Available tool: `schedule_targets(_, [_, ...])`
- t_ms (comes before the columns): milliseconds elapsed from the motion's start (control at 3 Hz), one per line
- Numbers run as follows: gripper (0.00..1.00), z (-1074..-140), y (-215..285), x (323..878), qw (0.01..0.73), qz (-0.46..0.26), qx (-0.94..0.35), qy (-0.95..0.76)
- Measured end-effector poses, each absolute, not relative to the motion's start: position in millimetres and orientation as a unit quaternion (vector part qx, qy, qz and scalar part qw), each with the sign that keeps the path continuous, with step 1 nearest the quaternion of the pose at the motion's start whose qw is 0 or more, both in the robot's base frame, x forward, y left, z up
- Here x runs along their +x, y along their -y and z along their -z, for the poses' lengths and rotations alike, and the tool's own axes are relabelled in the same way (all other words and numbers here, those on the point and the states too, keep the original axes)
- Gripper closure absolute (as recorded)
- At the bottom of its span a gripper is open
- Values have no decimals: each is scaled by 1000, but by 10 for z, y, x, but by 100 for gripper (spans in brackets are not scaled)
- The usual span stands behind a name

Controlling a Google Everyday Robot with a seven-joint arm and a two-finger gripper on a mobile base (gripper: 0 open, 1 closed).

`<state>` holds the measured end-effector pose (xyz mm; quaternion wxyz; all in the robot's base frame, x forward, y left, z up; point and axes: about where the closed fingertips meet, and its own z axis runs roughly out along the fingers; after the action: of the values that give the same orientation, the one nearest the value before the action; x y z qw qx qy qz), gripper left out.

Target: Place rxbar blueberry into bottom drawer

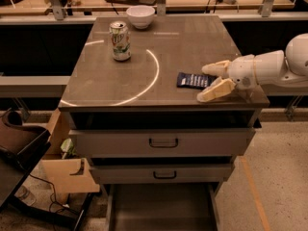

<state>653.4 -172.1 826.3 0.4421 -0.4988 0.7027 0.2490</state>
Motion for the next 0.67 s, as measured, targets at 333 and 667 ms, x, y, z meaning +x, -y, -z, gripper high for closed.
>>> schedule_targets(333, [83,-8289,1720,6534,442,-249,-499,-703])
schedule_targets(667, [100,-8325,1717,6534,442,-249,-499,-703])
